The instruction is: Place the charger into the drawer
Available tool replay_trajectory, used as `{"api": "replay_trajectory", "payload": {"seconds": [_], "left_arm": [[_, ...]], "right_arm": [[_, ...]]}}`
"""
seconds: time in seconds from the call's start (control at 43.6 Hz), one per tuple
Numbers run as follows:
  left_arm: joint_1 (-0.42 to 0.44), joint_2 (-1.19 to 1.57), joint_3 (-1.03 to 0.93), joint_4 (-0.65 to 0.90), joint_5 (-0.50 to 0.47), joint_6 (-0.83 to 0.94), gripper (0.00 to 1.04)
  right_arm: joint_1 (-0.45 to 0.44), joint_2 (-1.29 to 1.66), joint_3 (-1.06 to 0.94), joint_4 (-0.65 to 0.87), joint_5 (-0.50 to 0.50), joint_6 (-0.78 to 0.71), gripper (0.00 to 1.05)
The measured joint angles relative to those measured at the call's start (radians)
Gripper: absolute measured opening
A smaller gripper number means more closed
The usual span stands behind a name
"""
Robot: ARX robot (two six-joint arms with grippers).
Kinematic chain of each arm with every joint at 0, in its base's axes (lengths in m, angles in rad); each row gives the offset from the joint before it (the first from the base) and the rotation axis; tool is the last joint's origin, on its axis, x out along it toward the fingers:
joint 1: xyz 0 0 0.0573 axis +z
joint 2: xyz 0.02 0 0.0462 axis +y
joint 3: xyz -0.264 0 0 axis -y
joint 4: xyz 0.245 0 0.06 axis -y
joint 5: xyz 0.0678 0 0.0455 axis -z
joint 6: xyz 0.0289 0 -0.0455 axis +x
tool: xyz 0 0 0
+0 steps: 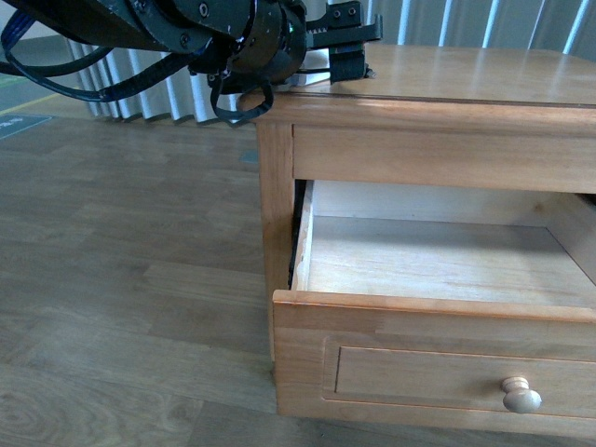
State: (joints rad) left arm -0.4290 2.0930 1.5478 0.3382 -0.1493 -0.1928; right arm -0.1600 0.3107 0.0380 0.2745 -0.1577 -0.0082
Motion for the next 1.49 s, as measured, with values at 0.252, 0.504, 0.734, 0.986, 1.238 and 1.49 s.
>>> {"api": "replay_trajectory", "payload": {"seconds": [0.252,0.504,0.734,0.986,1.238,1.49], "left_arm": [[-0.01,0.013,0.024,-0.011,0.015,-0.023,0.4],[-0.027,-0.09,-0.129,0.052,0.015,-0.06,0.27],[-0.095,-0.261,-0.402,0.187,0.107,-0.092,0.27],[-0.188,-0.319,-0.552,0.246,0.178,-0.104,0.27],[-0.205,-0.2,-0.551,0.228,0.154,-0.109,0.27],[-0.19,-0.091,-0.483,0.225,0.132,-0.136,0.33]], "right_arm": [[0.0,0.0,0.0,0.0,0.0,0.0,0.96],[0.0,0.0,0.0,0.0,0.0,0.0,0.96],[0.0,0.0,0.0,0.0,0.0,0.0,0.96],[0.0,0.0,0.0,0.0,0.0,0.0,0.96],[0.0,0.0,0.0,0.0,0.0,0.0,0.96],[0.0,0.0,0.0,0.0,0.0,0.0,0.96]]}}
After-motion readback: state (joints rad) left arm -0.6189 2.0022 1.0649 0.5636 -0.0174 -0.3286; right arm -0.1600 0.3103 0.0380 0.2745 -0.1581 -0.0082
